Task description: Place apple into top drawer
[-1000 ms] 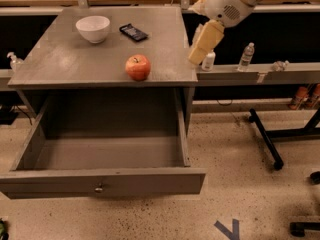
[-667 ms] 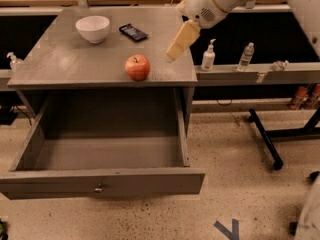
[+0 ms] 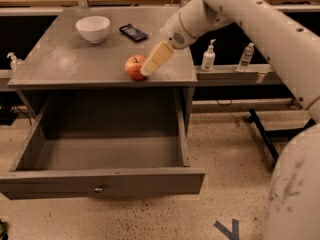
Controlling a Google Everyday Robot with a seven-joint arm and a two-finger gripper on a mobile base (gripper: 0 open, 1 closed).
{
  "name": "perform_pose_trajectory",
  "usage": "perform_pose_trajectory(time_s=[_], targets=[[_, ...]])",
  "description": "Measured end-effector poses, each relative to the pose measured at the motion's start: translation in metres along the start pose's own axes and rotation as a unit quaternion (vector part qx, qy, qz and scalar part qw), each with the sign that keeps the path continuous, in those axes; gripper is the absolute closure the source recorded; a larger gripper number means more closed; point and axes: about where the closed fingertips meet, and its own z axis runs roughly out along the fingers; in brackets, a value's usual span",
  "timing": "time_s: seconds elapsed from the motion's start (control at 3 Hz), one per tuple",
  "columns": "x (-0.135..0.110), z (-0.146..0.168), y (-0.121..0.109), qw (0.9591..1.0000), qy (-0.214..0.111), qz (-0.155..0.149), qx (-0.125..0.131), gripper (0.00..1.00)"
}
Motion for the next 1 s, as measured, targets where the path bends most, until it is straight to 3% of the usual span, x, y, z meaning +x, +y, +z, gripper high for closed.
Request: perform_pose_trajectory(time_s=[0.67, 1.0], targets=[[0.001, 0.057, 0.006, 0.9996, 0.001, 0.018, -0.024, 0.00], [0.001, 0.071, 0.008, 0.9991, -0.004, 0.024, -0.034, 0.18]])
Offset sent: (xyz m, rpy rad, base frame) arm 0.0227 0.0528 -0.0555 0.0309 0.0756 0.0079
